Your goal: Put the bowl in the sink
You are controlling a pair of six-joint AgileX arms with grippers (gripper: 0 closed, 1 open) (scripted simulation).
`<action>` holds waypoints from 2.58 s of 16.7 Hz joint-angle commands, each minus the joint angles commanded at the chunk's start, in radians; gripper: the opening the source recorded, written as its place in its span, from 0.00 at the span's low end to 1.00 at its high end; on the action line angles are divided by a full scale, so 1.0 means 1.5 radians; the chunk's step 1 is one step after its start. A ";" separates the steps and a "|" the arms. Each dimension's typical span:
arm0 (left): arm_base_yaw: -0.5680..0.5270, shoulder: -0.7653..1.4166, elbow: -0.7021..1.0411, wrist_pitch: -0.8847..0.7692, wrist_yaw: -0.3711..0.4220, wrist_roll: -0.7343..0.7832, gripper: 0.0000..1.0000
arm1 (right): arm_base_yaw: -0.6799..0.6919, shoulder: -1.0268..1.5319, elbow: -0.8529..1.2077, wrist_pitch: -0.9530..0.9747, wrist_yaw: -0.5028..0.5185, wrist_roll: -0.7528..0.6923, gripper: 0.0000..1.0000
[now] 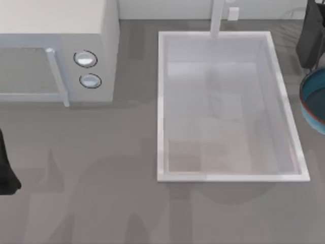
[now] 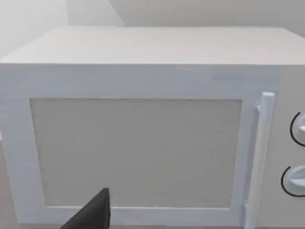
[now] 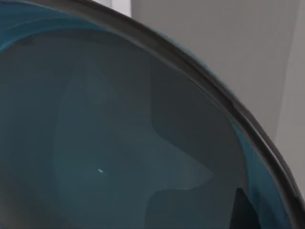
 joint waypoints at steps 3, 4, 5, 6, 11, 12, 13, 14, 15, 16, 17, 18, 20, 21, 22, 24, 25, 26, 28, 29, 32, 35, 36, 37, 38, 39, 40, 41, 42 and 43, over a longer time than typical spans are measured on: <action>0.000 0.000 0.000 0.000 0.000 0.000 1.00 | 0.000 -0.003 0.006 -0.006 0.000 0.000 0.00; 0.000 0.000 0.000 0.000 0.000 0.000 1.00 | 0.000 -0.003 0.006 -0.006 0.000 0.000 0.00; 0.000 0.000 0.000 0.000 0.000 0.000 1.00 | 0.002 -0.001 0.004 -0.005 0.000 0.001 0.00; 0.000 0.000 0.000 0.000 0.000 0.000 1.00 | 0.002 -0.001 0.004 -0.005 0.000 0.001 0.00; 0.000 0.000 0.000 0.000 0.000 0.000 1.00 | 0.040 -0.001 -0.025 0.092 0.040 0.007 0.00; 0.000 0.000 0.000 0.000 0.000 0.000 1.00 | 0.054 -0.001 -0.039 0.131 0.055 0.008 0.00; 0.000 0.000 0.000 0.000 0.000 0.000 1.00 | 0.071 -0.002 -0.054 0.176 0.072 0.009 0.00; 0.000 0.000 0.000 0.000 0.000 0.000 1.00 | 0.089 -0.002 -0.072 0.228 0.091 0.011 0.00; 0.000 0.000 0.000 0.000 0.000 0.000 1.00 | 0.110 -0.002 -0.093 0.285 0.112 0.013 0.00; 0.000 0.000 0.000 0.000 0.000 0.000 1.00 | 0.131 -0.002 -0.117 0.348 0.134 0.014 0.00; 0.000 0.000 0.000 0.000 0.000 0.000 1.00 | 0.154 -0.003 -0.143 0.416 0.157 0.017 0.00; 0.000 0.000 0.000 0.000 0.000 0.000 1.00 | 0.177 -0.004 -0.171 0.489 0.181 0.019 0.00; 0.000 0.000 0.000 0.000 0.000 0.000 1.00 | 0.225 -0.008 -0.233 0.644 0.230 0.024 0.00; 0.000 0.000 0.000 0.000 0.000 0.000 1.00 | 0.250 -0.012 -0.266 0.726 0.255 0.027 0.00; 0.000 0.000 0.000 0.000 0.000 0.000 1.00 | 0.274 -0.017 -0.300 0.808 0.280 0.031 0.00; 0.000 0.000 0.000 0.000 0.000 0.000 1.00 | 0.321 -0.030 -0.367 0.972 0.331 0.038 0.00; 0.000 0.000 0.000 0.000 0.000 0.000 1.00 | 0.344 -0.038 -0.400 1.051 0.355 0.041 0.00; 0.000 0.000 0.000 0.000 0.000 0.000 1.00 | 0.366 -0.048 -0.433 1.127 0.379 0.044 0.00; 0.000 0.000 0.000 0.000 0.000 0.000 1.00 | 0.407 -0.071 -0.492 1.261 0.425 0.050 0.00; 0.000 0.000 0.000 0.000 0.000 0.000 1.00 | 0.425 -0.083 -0.519 1.319 0.445 0.052 0.00; 0.000 0.000 0.000 0.000 0.000 0.000 1.00 | 0.469 -0.116 -0.582 1.449 0.497 0.058 0.00; 0.000 0.000 0.000 0.000 0.000 0.000 1.00 | 0.494 -0.141 -0.617 1.516 0.526 0.061 0.00; 0.000 0.000 0.000 0.000 0.000 0.000 1.00 | 0.497 -0.144 -0.621 1.523 0.530 0.061 0.00; 0.000 0.000 0.000 0.000 0.000 0.000 1.00 | 0.498 -0.145 -0.622 1.524 0.530 0.061 0.00; 0.000 0.000 0.000 0.000 0.000 0.000 1.00 | 0.498 -0.145 -0.622 1.524 0.530 0.061 0.00; 0.000 0.000 0.000 0.000 0.000 0.000 1.00 | 0.498 -0.145 -0.622 1.524 0.530 0.061 0.00; 0.000 0.000 0.000 0.000 0.000 0.000 1.00 | 0.498 -0.145 -0.622 1.524 0.530 0.061 0.00; 0.000 0.000 0.000 0.000 0.000 0.000 1.00 | 0.495 -0.141 -0.620 1.522 0.528 0.062 0.00; 0.000 0.000 0.000 0.000 0.000 0.000 1.00 | 0.494 -0.140 -0.620 1.524 0.528 0.062 0.00; 0.000 0.000 0.000 0.000 0.000 0.000 1.00 | 0.495 -0.132 -0.621 1.532 0.529 0.062 0.00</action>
